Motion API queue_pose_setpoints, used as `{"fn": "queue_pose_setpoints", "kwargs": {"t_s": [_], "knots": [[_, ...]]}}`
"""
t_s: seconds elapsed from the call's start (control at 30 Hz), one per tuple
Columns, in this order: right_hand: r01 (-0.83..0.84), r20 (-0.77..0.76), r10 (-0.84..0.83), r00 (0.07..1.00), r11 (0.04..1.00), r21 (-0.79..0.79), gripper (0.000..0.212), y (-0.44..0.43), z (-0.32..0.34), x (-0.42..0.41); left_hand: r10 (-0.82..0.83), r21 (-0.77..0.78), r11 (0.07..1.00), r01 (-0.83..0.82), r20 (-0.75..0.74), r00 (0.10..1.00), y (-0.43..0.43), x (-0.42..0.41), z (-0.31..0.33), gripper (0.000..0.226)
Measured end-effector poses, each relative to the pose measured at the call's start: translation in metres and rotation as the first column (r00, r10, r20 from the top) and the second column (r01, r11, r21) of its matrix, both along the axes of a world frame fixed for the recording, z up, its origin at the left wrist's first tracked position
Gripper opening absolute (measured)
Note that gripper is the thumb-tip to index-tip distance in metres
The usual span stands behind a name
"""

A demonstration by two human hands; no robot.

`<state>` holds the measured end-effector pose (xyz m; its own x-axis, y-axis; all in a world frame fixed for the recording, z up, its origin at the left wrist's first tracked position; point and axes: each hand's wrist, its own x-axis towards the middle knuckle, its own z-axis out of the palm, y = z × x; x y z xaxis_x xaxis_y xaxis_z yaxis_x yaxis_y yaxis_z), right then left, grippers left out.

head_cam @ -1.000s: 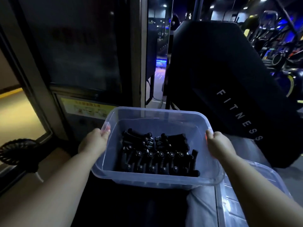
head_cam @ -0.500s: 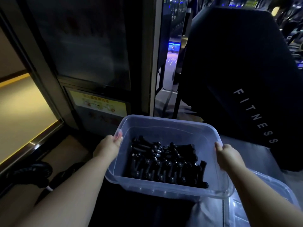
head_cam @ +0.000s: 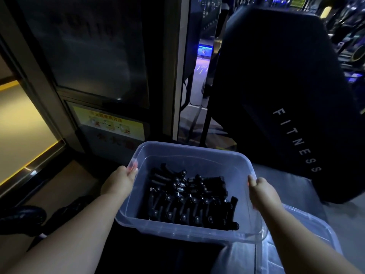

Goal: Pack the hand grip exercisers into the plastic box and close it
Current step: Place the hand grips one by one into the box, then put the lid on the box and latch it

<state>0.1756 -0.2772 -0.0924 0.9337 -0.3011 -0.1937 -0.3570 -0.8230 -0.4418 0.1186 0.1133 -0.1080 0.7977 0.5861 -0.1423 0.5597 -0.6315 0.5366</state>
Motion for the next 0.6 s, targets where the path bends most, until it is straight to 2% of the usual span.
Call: {"fn": "queue_pose_setpoints", "kwargs": {"t_s": [0.13,0.23,0.37,0.47,0.6], "knots": [[0.020,0.014,-0.020,1.000,1.000,-0.019,0.048,0.005,0.009,-0.013,-0.004,0.145,0.989,0.005,-0.013,1.000,-0.010,-0.005,0.010,0.042],[0.083,0.082,-0.086,0.993,0.995,0.046,0.054,0.005,0.011,-0.024,-0.018,0.248,0.969,0.014,0.013,1.000,-0.018,-0.010,0.021,0.048],[0.094,0.127,-0.107,0.986,0.990,0.102,0.063,0.002,0.015,-0.035,-0.068,0.314,0.949,0.036,0.091,0.994,-0.034,-0.018,0.029,0.049],[0.101,0.124,-0.114,0.986,0.989,0.109,0.062,-0.003,0.023,-0.044,-0.133,0.287,0.954,0.083,0.157,0.979,-0.063,-0.021,0.032,0.052],[0.102,0.109,-0.116,0.987,0.987,0.125,0.059,-0.016,0.031,-0.059,-0.224,0.151,0.969,0.197,0.191,0.956,-0.124,-0.021,0.038,0.049]]}}
